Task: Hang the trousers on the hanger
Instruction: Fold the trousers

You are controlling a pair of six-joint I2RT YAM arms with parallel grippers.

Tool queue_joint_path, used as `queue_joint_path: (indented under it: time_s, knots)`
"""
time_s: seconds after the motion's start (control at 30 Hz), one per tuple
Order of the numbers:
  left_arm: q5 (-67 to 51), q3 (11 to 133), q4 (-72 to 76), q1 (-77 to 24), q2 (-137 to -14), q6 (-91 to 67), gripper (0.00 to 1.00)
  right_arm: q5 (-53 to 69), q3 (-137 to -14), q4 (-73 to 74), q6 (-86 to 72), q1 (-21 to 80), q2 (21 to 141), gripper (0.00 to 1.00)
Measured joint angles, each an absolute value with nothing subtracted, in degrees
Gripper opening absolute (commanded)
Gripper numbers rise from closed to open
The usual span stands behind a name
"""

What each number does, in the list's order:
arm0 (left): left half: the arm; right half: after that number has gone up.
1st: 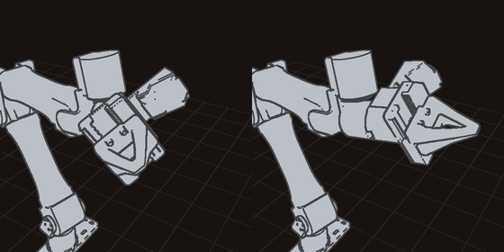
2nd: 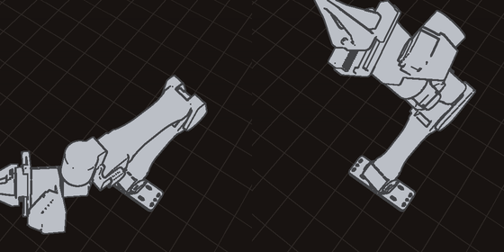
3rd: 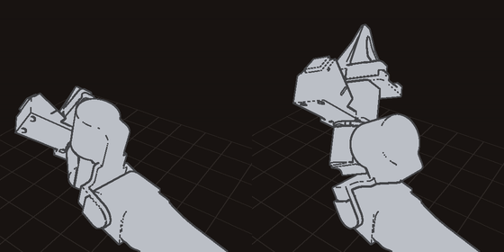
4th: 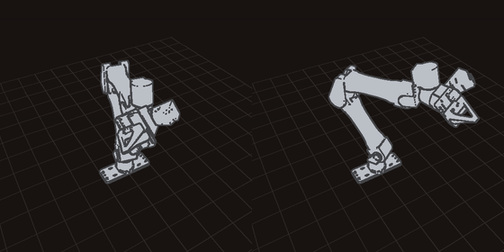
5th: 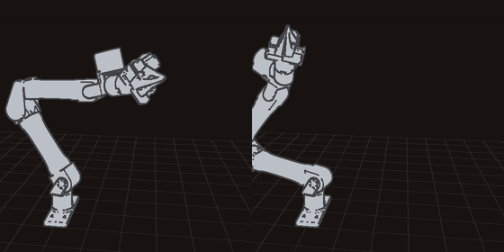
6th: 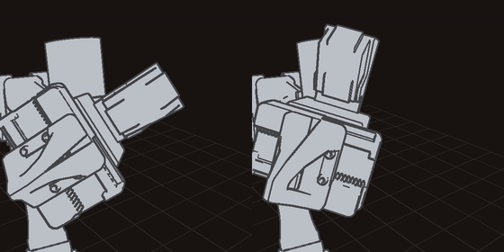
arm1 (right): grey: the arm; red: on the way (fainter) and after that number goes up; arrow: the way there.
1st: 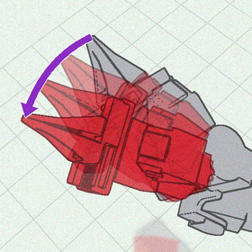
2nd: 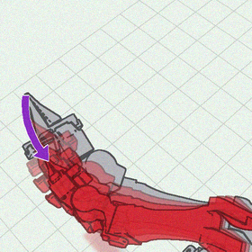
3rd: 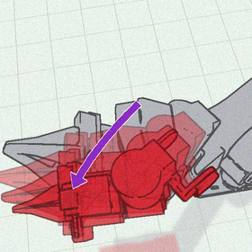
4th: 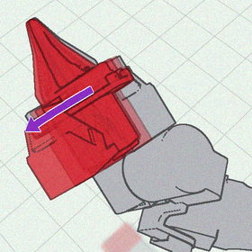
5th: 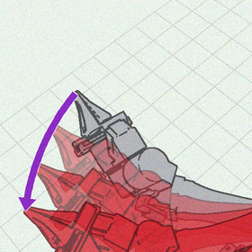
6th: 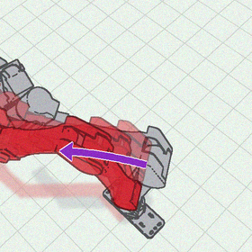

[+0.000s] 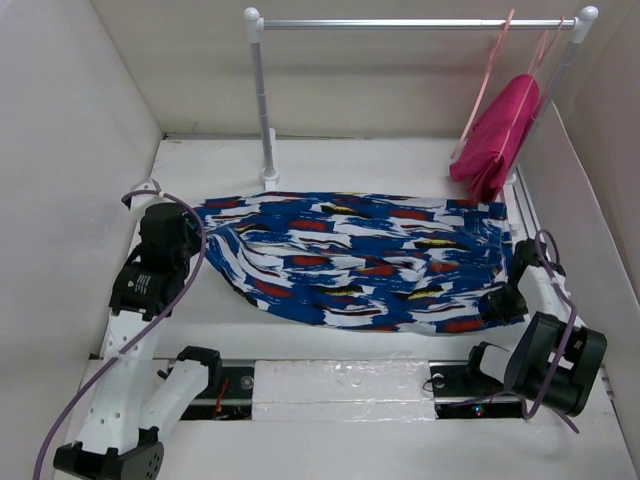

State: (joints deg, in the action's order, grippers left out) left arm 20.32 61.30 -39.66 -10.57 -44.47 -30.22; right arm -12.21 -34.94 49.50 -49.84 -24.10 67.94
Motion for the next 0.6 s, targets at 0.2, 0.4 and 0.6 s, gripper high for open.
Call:
queue_joint_path:
  time_s: [0.2,0.4,0.6]
  knots:
    - [23.7,62.2,-41.0,-10.6,-46.1,-30.2,0.00,-16.0,-37.7,52.9,-47.2,-20.0,64.2,0.00]
    - [26.3,64.7,-41.2,-10.7,-45.7,-30.0,0.00,-18.3,-48.1,56.4,-35.6,-20.3,57.6,0.00]
    - [32.3,65.3,-41.6,-10.8,-48.2,-30.0,0.00,-16.3,-58.6,55.9,-26.5,-19.5,66.6,0.00]
